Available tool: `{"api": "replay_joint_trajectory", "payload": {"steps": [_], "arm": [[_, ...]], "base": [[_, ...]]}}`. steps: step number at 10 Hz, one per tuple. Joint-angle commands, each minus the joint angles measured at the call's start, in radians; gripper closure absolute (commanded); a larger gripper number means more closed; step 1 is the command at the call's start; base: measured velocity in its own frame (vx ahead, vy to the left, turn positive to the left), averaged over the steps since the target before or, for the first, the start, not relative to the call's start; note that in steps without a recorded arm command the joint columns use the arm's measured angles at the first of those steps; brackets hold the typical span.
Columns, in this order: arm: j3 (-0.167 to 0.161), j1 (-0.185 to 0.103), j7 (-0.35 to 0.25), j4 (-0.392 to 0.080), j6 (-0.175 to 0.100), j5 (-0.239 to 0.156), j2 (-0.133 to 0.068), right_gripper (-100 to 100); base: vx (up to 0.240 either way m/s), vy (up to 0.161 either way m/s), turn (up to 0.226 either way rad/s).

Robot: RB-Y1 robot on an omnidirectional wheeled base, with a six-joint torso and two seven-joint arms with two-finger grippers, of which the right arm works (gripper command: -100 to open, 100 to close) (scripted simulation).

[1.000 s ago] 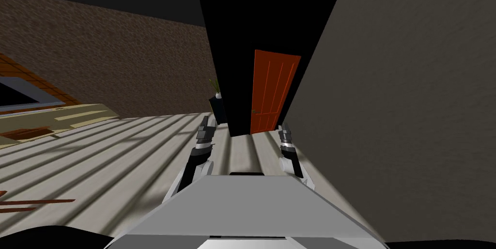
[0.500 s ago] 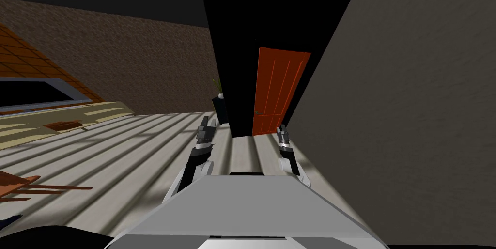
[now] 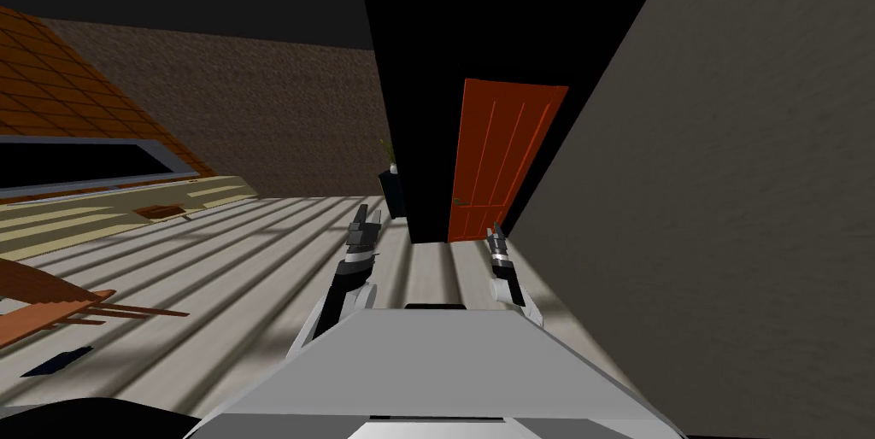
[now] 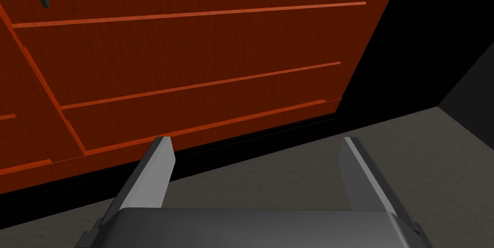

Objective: Pull the door open

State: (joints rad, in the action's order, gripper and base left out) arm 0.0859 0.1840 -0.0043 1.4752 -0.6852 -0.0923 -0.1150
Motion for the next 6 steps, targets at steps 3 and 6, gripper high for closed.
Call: {"api": "replay_joint_trajectory", "payload": {"steps": [3, 6], "arm": [[0.003, -0.033, -0.001, -0.102, -0.015, -0.013, -0.007, -100], [0.006, -0.062, -0.002, -0.183, -0.026, -0.023, -0.012, -100]], "base": [[0.097, -0.031, 0.108], [0.098, -0.029, 0.116]]}}
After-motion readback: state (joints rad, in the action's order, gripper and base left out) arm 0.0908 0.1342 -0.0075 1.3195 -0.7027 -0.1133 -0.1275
